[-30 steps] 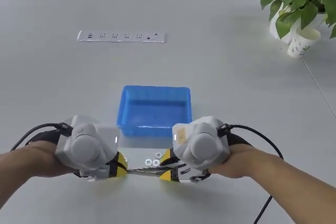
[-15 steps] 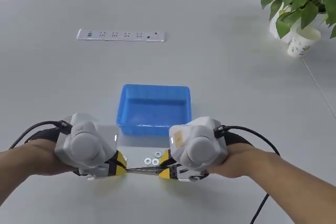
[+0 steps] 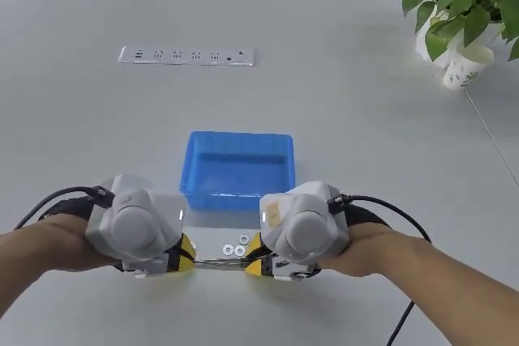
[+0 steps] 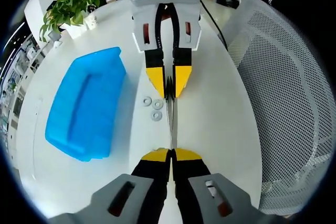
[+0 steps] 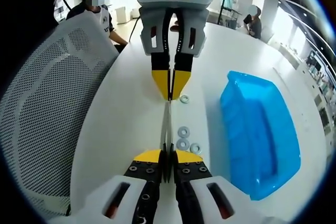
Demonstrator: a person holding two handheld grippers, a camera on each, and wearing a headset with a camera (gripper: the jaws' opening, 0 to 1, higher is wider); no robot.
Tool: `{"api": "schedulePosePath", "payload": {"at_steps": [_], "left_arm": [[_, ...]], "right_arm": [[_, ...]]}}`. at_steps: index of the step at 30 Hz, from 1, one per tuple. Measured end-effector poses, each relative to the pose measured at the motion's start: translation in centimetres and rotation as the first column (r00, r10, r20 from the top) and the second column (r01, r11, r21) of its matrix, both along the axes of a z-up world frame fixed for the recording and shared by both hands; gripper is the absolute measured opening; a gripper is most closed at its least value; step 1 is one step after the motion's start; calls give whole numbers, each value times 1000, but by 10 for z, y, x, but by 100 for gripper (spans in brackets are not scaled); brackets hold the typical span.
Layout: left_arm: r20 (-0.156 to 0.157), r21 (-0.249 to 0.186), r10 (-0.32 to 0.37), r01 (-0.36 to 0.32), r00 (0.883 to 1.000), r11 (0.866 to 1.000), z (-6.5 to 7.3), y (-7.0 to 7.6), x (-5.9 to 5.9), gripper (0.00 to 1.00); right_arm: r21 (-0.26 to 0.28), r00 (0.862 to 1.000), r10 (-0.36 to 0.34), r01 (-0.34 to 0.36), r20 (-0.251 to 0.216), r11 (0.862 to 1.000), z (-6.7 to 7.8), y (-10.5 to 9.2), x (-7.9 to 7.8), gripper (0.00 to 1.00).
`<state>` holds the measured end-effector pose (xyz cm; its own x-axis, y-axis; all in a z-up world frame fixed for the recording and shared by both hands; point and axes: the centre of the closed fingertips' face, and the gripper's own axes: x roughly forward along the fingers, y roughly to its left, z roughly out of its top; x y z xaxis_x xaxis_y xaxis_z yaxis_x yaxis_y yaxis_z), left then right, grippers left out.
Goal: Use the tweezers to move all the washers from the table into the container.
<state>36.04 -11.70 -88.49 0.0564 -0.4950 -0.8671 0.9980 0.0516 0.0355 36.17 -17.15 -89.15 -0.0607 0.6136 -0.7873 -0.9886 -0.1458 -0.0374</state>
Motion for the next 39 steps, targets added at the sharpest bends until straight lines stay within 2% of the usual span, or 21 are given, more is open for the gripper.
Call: {"api": "schedulePosePath", "payload": {"at_steps": [10, 15, 28, 39], "left_arm": [[-3, -12, 3, -3, 1000, 1000, 10, -1, -2, 4], [10, -43, 12, -11, 1000, 999, 22, -4, -2, 4], [14, -102, 28, -26, 1000, 994, 46, -12, -4, 4], [50, -163, 31, -22, 998, 986, 77, -25, 2, 4]], "right_arm": [[3, 1000, -3, 3, -1, 1000, -1, 0, 0, 10], [10, 1000, -13, 13, -2, 1000, -1, -1, 0, 10], [10, 1000, -24, 24, -2, 1000, 0, -2, 0, 10], [43, 998, -60, 60, -7, 997, 9, 0, 2, 10]]}}
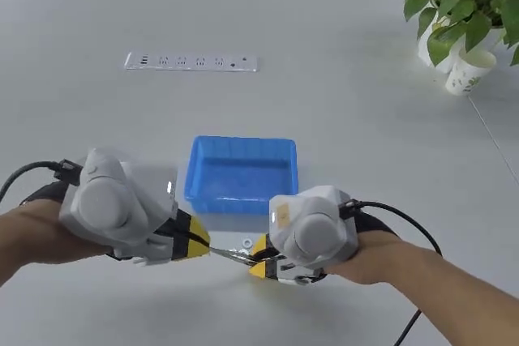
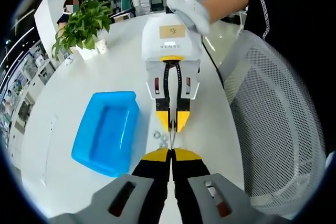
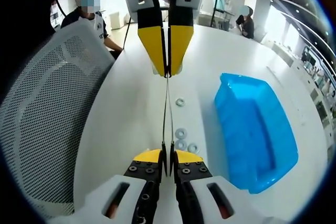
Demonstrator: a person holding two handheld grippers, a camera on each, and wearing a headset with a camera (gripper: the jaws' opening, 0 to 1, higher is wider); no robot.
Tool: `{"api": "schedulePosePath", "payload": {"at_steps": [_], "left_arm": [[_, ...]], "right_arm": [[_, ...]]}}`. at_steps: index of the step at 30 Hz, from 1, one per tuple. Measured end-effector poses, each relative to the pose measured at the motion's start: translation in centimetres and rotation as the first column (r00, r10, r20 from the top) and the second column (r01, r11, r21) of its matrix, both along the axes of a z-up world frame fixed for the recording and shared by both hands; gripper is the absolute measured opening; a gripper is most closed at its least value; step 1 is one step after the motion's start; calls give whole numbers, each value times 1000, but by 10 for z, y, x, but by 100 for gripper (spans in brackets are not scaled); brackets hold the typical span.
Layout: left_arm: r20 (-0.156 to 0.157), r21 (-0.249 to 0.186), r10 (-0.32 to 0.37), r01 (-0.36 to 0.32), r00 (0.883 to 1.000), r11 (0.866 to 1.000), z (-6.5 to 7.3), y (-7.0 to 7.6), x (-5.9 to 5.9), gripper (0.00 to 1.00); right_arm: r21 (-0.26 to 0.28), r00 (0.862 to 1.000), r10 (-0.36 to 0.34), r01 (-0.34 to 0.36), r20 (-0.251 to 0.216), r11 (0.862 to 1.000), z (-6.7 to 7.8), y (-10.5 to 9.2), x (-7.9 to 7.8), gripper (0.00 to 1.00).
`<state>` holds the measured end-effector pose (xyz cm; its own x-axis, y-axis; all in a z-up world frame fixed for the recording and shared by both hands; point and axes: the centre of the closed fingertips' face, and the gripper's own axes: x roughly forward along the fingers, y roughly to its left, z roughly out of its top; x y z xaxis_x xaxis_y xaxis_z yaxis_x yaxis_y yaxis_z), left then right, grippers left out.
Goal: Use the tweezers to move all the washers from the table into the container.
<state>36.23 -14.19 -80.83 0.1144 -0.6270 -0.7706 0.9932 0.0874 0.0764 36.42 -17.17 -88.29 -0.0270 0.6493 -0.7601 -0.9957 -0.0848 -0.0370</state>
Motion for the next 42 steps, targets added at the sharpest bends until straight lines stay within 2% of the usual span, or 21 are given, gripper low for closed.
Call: {"api": "schedulePosePath", "payload": {"at_steps": [18, 33, 42], "left_arm": [[17, -66, -48, 49, 999, 997, 27, -29, 0, 4], [25, -87, -93, 95, 995, 992, 34, -46, -2, 4], [25, -86, -106, 108, 994, 990, 34, -52, -1, 4]], "right_arm": [[35, 999, -29, 30, -18, 999, 7, -1, -3, 10], [58, 999, -31, 33, -34, 998, 10, 3, -8, 10], [63, 999, -36, 38, -36, 997, 9, 3, -8, 11]]}}
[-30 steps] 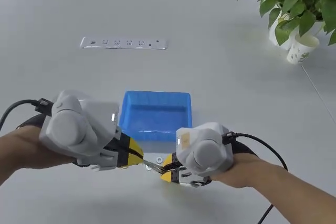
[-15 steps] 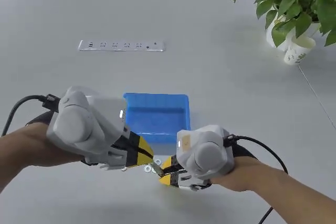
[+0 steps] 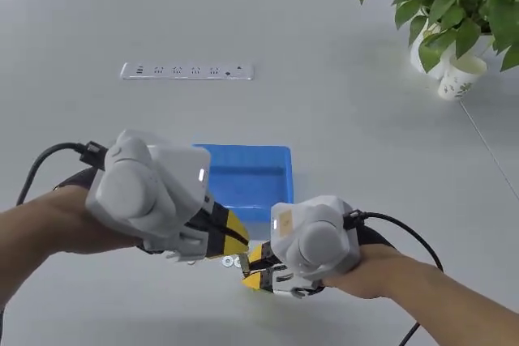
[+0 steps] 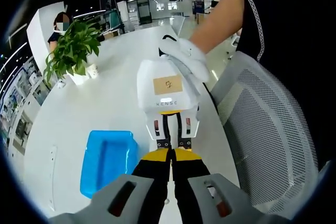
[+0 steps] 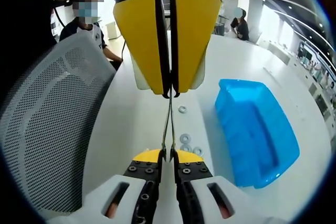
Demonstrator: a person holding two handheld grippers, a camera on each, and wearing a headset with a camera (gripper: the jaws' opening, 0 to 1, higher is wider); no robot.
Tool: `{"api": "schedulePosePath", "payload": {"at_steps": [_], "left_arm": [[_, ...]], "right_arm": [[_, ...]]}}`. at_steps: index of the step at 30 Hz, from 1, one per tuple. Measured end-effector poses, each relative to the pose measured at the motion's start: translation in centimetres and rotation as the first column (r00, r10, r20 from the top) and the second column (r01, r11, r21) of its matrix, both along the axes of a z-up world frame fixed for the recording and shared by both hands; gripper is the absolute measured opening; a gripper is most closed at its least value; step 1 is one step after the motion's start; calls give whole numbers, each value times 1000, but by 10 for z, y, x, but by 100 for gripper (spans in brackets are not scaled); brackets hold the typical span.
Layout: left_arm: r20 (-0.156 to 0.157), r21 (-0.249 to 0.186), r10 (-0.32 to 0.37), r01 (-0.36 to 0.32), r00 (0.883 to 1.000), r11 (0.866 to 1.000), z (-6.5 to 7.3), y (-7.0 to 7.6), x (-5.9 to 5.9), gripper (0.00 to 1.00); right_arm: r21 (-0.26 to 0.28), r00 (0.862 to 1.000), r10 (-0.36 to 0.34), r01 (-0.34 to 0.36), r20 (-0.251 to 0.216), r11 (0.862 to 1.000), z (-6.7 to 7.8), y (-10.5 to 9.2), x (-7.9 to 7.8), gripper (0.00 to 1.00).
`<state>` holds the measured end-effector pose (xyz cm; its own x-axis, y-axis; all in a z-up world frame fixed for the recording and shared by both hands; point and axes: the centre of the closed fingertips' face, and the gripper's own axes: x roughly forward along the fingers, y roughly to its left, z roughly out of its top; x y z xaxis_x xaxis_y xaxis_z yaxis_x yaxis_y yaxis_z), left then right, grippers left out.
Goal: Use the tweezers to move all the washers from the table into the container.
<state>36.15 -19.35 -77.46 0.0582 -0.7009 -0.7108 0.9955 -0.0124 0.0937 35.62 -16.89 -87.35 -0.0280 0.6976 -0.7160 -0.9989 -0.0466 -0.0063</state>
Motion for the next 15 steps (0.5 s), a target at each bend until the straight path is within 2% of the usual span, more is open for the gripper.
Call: {"api": "schedulePosePath", "payload": {"at_steps": [15], "left_arm": [[-3, -8, 0, 0, 1000, 1000, 0, -5, 0, 4]], "right_arm": [[5, 1000, -2, 2, 7, 1000, 4, -1, 0, 12]]}}
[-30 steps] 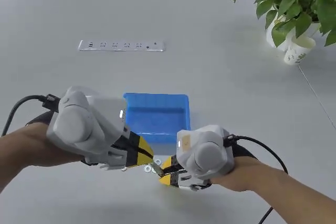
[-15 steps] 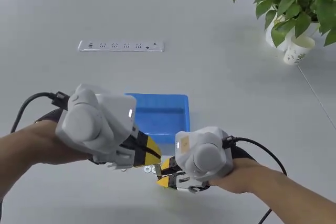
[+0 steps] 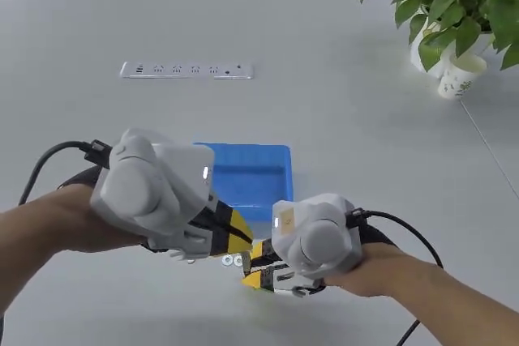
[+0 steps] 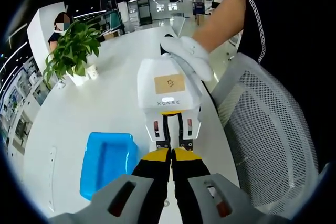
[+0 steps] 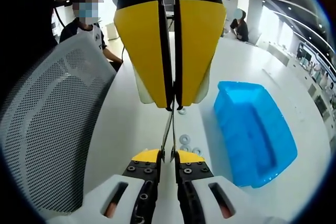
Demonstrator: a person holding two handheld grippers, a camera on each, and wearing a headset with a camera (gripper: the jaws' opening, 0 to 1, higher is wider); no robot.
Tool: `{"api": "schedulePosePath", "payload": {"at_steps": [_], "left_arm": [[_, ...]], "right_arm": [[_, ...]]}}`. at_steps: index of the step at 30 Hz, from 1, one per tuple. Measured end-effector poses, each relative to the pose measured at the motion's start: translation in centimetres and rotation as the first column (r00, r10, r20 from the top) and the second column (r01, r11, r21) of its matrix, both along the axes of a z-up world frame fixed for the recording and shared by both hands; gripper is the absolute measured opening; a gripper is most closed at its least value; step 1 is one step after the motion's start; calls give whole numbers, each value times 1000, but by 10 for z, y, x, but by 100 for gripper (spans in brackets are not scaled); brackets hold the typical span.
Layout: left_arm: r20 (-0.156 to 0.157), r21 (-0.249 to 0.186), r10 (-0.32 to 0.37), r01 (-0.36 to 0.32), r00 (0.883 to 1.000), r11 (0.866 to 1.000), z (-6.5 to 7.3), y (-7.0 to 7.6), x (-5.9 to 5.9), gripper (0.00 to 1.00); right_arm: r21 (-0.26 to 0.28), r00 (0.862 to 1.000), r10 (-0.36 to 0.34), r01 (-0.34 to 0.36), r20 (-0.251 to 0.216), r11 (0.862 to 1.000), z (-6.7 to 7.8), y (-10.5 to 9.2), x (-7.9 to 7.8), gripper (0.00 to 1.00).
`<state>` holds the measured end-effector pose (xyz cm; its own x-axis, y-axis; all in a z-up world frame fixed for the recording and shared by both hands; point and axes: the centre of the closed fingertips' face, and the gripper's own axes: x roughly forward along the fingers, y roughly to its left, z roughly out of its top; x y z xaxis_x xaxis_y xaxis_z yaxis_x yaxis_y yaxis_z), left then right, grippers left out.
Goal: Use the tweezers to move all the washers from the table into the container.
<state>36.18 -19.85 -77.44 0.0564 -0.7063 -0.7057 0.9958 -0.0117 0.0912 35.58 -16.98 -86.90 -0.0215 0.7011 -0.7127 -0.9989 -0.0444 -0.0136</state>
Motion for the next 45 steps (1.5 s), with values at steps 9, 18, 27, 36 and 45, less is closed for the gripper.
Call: {"api": "schedulePosePath", "payload": {"at_steps": [9, 18, 27, 36, 45], "left_arm": [[14, 4, -28, 28, 1000, 1000, -1, -1, -1, 5], [13, 41, -35, 35, 999, 999, -15, 5, -2, 9], [5, 38, -28, 28, 1000, 999, -24, 3, -2, 9], [-8, 22, -19, 20, 1000, 1000, -27, 1, -3, 9], [-13, 12, -19, 19, 1000, 1000, -28, 0, -3, 7]], "right_arm": [[-2, 1000, 1, -1, 8, 1000, 0, -1, 0, 10], [-5, 1000, -2, 2, 8, 1000, -1, -4, 1, 10], [-6, 1000, 1, -1, 12, 1000, -1, -3, 0, 10], [-5, 1000, 1, -1, 9, 1000, -1, -2, 0, 10], [-4, 1000, 3, -3, 9, 1000, -1, 0, 0, 10]]}}
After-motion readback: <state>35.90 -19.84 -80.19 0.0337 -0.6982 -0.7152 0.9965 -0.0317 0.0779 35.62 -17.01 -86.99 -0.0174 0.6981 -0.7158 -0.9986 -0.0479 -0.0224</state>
